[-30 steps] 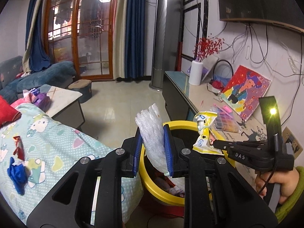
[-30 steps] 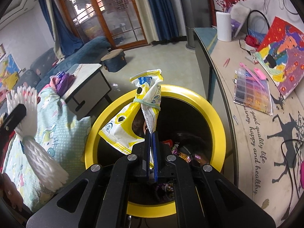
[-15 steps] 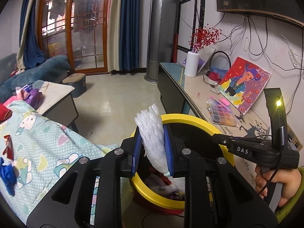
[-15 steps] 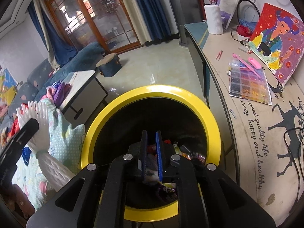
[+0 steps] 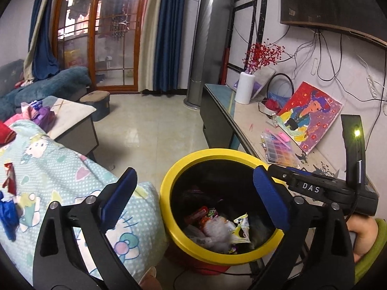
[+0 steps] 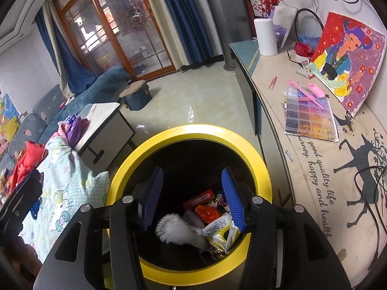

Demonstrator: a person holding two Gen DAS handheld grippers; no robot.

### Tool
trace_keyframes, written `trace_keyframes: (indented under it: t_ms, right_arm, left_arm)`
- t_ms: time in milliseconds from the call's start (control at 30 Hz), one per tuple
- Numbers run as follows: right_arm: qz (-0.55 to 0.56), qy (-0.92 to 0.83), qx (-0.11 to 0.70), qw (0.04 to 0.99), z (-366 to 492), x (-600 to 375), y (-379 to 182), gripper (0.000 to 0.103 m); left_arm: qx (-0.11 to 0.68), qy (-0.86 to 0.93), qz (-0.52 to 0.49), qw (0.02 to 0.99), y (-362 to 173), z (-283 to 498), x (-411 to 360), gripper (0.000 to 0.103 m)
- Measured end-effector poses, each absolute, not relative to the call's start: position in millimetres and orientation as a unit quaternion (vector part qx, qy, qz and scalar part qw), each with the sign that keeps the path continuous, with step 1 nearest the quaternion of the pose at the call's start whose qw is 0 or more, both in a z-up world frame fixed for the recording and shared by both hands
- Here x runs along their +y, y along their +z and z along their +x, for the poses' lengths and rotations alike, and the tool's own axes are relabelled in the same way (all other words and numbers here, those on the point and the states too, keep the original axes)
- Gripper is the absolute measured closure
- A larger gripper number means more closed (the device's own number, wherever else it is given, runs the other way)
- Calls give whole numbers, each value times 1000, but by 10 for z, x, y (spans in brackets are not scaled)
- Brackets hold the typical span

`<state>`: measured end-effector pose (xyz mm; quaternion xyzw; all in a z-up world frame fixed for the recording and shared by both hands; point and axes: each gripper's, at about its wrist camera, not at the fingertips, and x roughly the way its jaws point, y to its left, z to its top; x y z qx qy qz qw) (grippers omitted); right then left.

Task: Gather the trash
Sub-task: 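Move both tools back from the bin toward the blue glove and red wrapper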

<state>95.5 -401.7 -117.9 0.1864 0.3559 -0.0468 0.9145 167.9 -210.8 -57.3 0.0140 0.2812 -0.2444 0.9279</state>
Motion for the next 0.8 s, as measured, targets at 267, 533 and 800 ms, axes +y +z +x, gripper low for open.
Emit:
trace_keyframes:
  t_ms: [267, 533, 800]
  right_arm:
    - [168, -9, 312, 935, 905, -3795, -956, 39]
    - [118, 45, 268, 955, 824, -3372, -658, 29]
    - [107, 68, 275, 953, 852, -3117, -610, 28]
  left_arm:
    - [270, -175, 16, 947, -524, 1643, -1792, 11]
    - [252, -112, -5, 961, -445, 1592, -1313, 11]
    - [232, -67, -27, 970, -369, 1513, -919, 11]
